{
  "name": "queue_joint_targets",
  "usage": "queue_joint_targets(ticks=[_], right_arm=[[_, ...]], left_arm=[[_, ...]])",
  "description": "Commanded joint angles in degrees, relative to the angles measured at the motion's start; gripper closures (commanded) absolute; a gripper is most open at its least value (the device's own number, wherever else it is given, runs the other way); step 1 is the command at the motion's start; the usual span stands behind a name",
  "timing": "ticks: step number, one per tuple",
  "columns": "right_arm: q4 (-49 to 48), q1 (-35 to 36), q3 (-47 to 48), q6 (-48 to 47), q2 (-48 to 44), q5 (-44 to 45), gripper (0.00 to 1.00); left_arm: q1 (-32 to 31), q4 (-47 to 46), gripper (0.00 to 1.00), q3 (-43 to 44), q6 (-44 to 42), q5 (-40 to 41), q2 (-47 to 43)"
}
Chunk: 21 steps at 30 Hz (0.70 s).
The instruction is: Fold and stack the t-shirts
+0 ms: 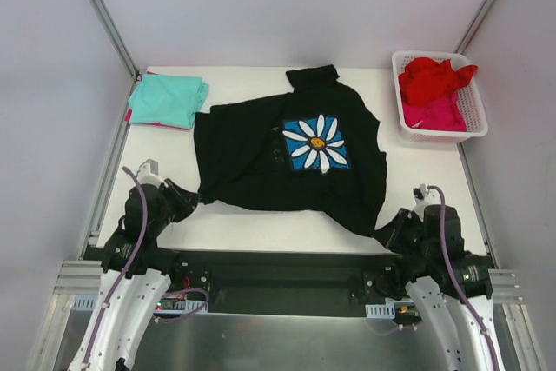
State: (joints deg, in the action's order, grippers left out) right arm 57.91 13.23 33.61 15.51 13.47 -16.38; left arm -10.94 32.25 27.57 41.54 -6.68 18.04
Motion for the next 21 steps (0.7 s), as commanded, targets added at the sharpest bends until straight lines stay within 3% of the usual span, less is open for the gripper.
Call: queue_joint_targets(ticks=[1, 6, 13, 17, 21], right_arm=[[8.89, 0.30, 3.48, 3.83, -5.03, 8.56, 1.00], [8.10, 0.30, 5.67, 3.92, -3.81, 7.16, 1.00], [9.68, 0.30, 13.76, 2.42, -0.73, 7.24, 1.00], [6.09, 0.21, 15.61, 2.34, 0.66, 6.01, 1.00], [-1.11, 0.30, 18.86, 0.32, 7.06, 6.36, 0.99]], left_arm=[[-0.40, 7.56, 1.00, 4.85, 4.86, 9.92, -5.73], [-0.40, 10.99, 1.00, 10.12, 4.87, 8.70, -6.88], [-0.40, 17.58, 1.00, 19.96, 3.47, 13.97, -11.28], [-0.40, 15.49, 1.00, 22.70, 1.62, 7.49, -4.45], [-0.40, 7.58, 1.00, 25.60, 0.30, 3.27, 4.35]])
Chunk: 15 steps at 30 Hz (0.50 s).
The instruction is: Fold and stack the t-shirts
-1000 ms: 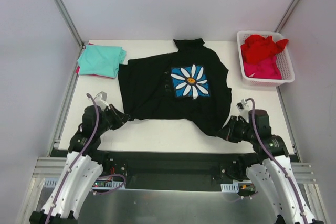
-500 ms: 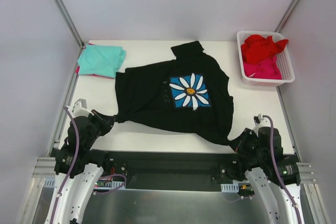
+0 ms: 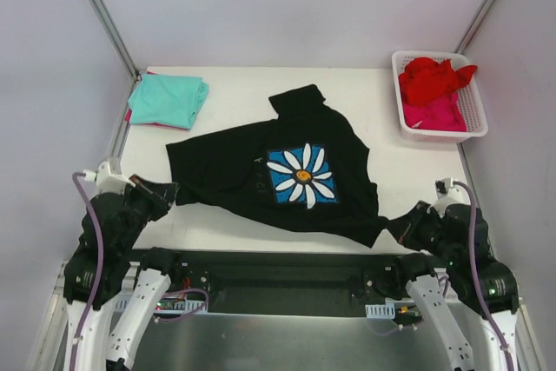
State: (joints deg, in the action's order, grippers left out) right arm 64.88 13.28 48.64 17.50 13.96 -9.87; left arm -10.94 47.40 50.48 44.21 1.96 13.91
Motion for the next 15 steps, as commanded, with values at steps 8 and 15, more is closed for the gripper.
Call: queue_joint_targets(ticks=[8, 15], right_arm=[[-34.70, -0.70, 21.01, -16.51, 34.86, 0.36, 1.00], [-51.15, -11.42, 72.74, -9.96, 75.29, -21.82, 1.00]], left_arm=[[-0.40, -41.80, 1.00, 12.51, -8.24, -8.91, 37.87], [2.66, -42.39, 1.00, 65.12, -19.42, -9.32, 76.31]])
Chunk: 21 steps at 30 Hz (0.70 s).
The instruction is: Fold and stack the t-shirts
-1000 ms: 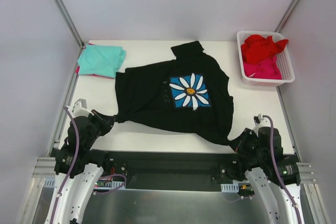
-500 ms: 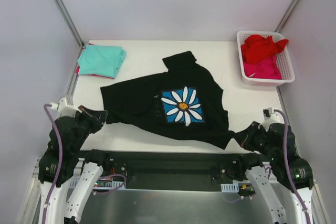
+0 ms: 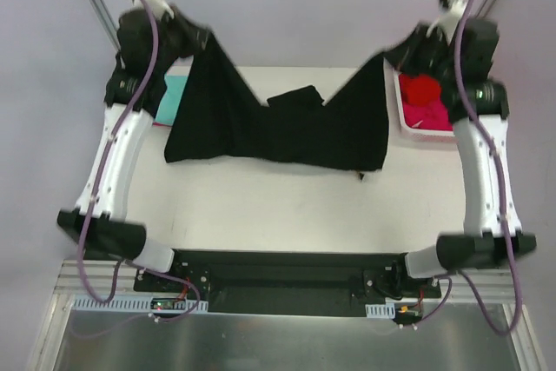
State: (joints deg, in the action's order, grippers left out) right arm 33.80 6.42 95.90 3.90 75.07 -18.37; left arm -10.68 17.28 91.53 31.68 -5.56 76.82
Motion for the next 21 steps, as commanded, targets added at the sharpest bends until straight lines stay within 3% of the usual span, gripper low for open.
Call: queue_joint_targets(ticks=[1, 2, 3, 4, 6, 7, 9, 10, 15, 17, 21], right_arm=[[-24.27, -5.27, 32.96, 5.75, 18.67, -15.18, 1.00], [-27.27, -6.23, 40.09, 13.16, 27.33, -16.51, 1.00], [-31.39, -8.15, 52.77, 17.59, 30.72, -17.91, 1.00], [-42.74, -9.39, 55.60, 22.33, 33.01, -17.49, 1.00], [-53.97, -13.35, 51.19, 35.40, 32.00, -13.82, 1.00], [-60.11, -14.49, 47.23, 37.30, 29.37, -13.10, 1.00], [-62.19, -15.56, 41.33, 35.41, 21.32, -13.96, 1.00], [-63.06, -15.56, 35.30, 34.52, 18.74, -14.58, 1.00], [-67.46, -15.47, 22.43, 34.59, 8.00, -20.28, 1.00], [-67.99, -15.55, 14.72, 34.25, 1.51, -21.96, 1.00], [-63.26, -15.56, 9.65, 30.38, -8.87, -24.77, 0.99]], left_arm=[[3.29, -12.09, 1.00, 38.06, -6.29, -3.13, 17.88], [3.90, -12.61, 1.00, 42.90, -5.50, -3.57, 24.46], [4.95, -20.28, 1.00, 42.77, -0.36, -3.14, 24.78], [7.14, -22.09, 1.00, 42.94, 2.65, -3.05, 25.05], [8.21, -23.43, 1.00, 47.05, 6.45, -6.10, 26.80], [8.30, -24.13, 1.00, 49.95, 6.64, -7.43, 26.89], [8.22, -27.02, 1.00, 48.58, 7.16, -11.03, 23.75], [8.22, -30.95, 1.00, 44.40, 7.43, -11.48, 19.82], [8.22, -36.61, 1.00, 27.86, 5.24, -11.31, 5.74], [8.13, -39.41, 1.00, 16.36, 4.54, -11.84, -3.40], [8.13, -40.66, 1.00, 0.70, 1.81, -10.34, -18.25]])
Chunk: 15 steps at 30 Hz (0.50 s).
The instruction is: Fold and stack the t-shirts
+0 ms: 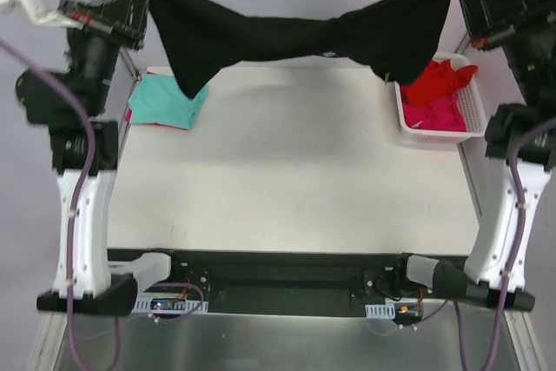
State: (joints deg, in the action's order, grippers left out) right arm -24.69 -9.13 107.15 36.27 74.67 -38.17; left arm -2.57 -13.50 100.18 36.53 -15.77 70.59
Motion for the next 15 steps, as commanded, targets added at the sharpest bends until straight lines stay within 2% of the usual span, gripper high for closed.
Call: queue_joint_targets(ticks=[1, 5, 8, 12, 15], right_arm=[[-2.75, -0.02, -0.73, -2.95, -11.02, -5.68, 1.00], [4.11, 0.07, 1.83, -7.87, -19.27, -4.11, 1.00], [9.56, 0.07, 6.47, -10.07, -22.11, -1.74, 1.00], [18.60, 0.16, 19.02, -12.98, -20.27, 0.03, 1.00], [20.02, 0.25, 20.73, -13.94, -18.87, 1.43, 1.00]], left_arm=[[0.02, -9.27, 1.00, -8.68, -4.00, 0.30, -16.40], [0.02, -4.88, 1.00, -8.95, -7.35, 1.78, -25.48], [0.02, -3.12, 1.00, -7.81, -7.27, 2.49, -29.89], [0.11, 1.01, 1.00, -0.28, -7.53, 2.94, -28.59], [0.11, 2.33, 1.00, 4.65, -6.92, 2.50, -24.64]])
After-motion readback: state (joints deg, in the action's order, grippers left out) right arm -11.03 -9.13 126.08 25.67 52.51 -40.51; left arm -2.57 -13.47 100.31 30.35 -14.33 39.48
